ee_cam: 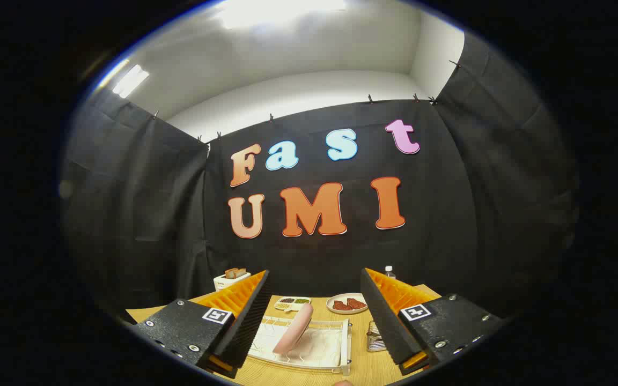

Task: Take the plate from the dish rack, then take the spoon from the basket and place it into the plate.

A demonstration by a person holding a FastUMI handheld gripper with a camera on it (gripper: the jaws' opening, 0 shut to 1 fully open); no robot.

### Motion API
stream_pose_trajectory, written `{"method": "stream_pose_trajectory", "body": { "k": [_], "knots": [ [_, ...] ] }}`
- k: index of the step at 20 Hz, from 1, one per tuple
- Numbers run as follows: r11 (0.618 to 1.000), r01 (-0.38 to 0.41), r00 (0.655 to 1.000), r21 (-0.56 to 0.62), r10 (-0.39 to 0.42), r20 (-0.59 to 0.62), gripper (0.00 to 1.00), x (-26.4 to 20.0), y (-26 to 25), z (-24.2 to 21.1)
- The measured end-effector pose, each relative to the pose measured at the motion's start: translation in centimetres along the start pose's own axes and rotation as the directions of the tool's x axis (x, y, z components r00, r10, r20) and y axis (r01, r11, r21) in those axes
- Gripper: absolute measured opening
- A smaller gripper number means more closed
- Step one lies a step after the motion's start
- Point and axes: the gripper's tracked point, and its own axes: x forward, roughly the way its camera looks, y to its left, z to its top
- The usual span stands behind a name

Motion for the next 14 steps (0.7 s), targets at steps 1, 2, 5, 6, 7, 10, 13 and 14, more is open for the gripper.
{"method": "stream_pose_trajectory", "body": {
  "k": [1, 2, 5, 6, 7, 10, 13, 14],
  "knots": [
    [1.000, 0.000, 1.000, 0.006, 0.000, -0.004, 0.98, 0.0, -0.1, -0.3],
    [1.000, -0.005, 1.000, 0.013, 0.005, -0.007, 0.98, 0.0, -0.1, -0.4],
    [1.000, -0.019, 1.000, 0.024, 0.020, -0.005, 0.98, -0.1, 0.1, -0.4],
    [0.999, -0.026, 1.000, 0.021, 0.026, -0.003, 0.98, -0.2, 0.3, -0.4],
    [0.999, -0.031, 1.000, 0.013, 0.031, -0.003, 0.98, 0.0, 0.5, -0.4],
    [1.000, -0.023, 1.000, 0.000, 0.023, -0.021, 0.98, 0.0, 0.6, -0.7],
    [0.999, -0.044, 0.999, -0.008, 0.044, -0.020, 0.98, 0.0, 1.3, 0.0],
    [0.999, -0.048, 0.999, -0.012, 0.048, -0.011, 0.98, 0.0, 1.4, 0.4]
  ]
}}
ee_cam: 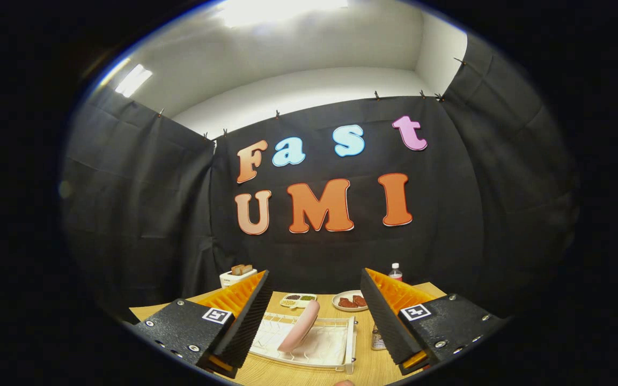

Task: Take the plate from the dish rack, then take the spoon from the basket and place it into the plate.

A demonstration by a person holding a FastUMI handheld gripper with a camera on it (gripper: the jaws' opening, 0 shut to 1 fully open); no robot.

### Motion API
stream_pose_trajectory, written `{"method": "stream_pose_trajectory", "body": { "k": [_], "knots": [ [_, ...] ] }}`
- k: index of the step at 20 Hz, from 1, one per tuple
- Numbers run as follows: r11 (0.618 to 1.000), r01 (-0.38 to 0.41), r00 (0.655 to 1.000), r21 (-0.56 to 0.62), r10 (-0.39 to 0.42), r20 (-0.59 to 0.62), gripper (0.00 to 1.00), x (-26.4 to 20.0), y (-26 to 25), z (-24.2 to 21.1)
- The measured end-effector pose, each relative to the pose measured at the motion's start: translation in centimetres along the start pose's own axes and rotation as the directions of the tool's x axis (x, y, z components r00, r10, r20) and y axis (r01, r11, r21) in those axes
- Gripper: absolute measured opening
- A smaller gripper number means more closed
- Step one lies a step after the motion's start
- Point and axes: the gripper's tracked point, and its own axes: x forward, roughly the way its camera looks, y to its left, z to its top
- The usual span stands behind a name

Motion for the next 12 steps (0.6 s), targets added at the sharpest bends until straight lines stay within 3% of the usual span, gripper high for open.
{"method": "stream_pose_trajectory", "body": {
  "k": [7, 12],
  "knots": [
    [1.000, -0.008, 1.000, 0.025, 0.008, -0.020, 0.98, 0.6, 0.3, -0.4],
    [1.000, -0.022, 0.993, 0.016, 0.024, -0.113, 0.98, 2.1, 1.7, -2.1]
  ]
}}
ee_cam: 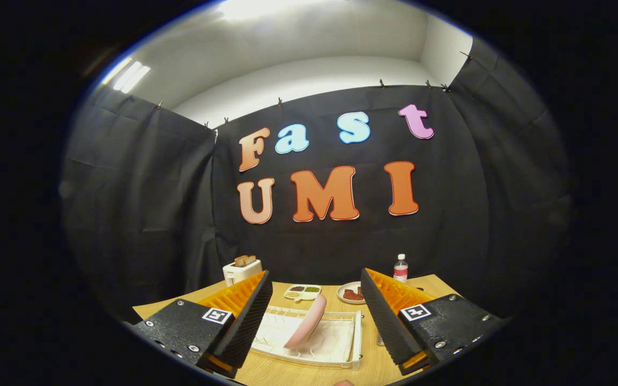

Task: Take the plate from the dish rack, then take the spoon from the basket and place it into the plate.

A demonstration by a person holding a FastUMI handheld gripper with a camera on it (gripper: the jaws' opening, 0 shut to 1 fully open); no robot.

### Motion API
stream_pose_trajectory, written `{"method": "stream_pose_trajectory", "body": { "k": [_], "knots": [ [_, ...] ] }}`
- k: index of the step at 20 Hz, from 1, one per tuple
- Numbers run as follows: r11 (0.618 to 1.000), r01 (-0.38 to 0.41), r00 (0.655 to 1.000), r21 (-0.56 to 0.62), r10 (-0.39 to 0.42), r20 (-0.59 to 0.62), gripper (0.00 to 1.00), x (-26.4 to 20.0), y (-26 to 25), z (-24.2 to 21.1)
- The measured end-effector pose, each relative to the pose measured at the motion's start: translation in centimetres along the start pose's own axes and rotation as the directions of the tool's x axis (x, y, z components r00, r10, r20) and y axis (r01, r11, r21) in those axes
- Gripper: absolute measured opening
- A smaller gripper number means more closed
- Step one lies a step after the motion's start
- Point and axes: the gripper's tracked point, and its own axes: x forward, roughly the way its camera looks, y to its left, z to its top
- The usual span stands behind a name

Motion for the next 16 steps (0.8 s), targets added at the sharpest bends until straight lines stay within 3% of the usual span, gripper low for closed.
{"method": "stream_pose_trajectory", "body": {
  "k": [4, 8, 11, 12, 16],
  "knots": [
    [0.999, -0.025, 0.992, 0.038, 0.029, -0.121, 0.98, 2.1, 1.1, -1.6],
    [0.997, -0.044, 0.955, 0.066, 0.061, -0.291, 0.97, 4.5, 1.9, -3.4],
    [0.998, -0.056, 0.903, 0.033, 0.065, -0.425, 0.94, 6.3, 1.6, -4.8],
    [0.999, -0.041, 0.886, 0.025, 0.048, -0.461, 0.88, 6.8, 1.1, -5.1],
    [0.992, -0.033, 0.798, 0.121, 0.099, -0.594, 0.85, 8.5, 2.6, -7.2]
  ]
}}
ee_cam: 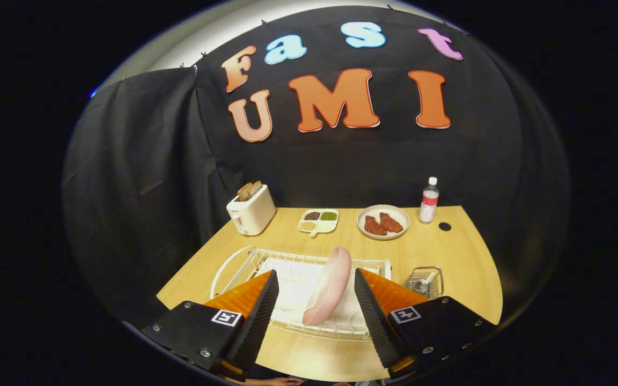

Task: Take the plate from the dish rack, then take the spoon from the basket and place it into the plate.

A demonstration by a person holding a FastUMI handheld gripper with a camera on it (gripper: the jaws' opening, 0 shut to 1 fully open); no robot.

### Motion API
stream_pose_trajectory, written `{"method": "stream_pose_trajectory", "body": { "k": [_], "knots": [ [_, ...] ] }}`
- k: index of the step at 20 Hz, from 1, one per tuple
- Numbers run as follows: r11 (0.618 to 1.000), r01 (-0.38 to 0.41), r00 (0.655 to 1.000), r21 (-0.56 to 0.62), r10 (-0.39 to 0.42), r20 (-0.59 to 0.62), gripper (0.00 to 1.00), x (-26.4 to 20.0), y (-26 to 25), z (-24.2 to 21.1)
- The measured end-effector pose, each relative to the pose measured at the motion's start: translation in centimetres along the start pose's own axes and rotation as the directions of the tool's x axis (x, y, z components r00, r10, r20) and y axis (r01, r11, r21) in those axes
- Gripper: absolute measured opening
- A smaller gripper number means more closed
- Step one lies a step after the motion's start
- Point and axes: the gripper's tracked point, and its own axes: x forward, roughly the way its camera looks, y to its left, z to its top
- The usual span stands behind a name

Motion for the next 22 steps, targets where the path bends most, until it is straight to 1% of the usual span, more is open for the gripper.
{"method": "stream_pose_trajectory", "body": {
  "k": [2, 4, 6, 10, 16, 22],
  "knots": [
    [0.999, -0.029, 0.995, 0.020, 0.031, -0.098, 0.84, 1.3, 0.8, -0.9],
    [0.999, -0.020, 0.981, 0.027, 0.025, -0.191, 0.84, 2.5, 0.5, -1.7],
    [0.999, -0.003, 0.967, 0.042, 0.013, -0.254, 0.80, 3.6, 0.3, -1.9],
    [0.998, 0.063, 0.943, -0.003, -0.060, -0.327, 0.76, 6.0, -0.9, -2.3],
    [0.987, 0.153, 0.898, -0.047, -0.158, -0.412, 0.76, 9.3, -3.4, -4.3],
    [0.983, 0.181, 0.858, -0.027, -0.171, -0.485, 0.76, 12.5, -4.2, -6.8]
  ]
}}
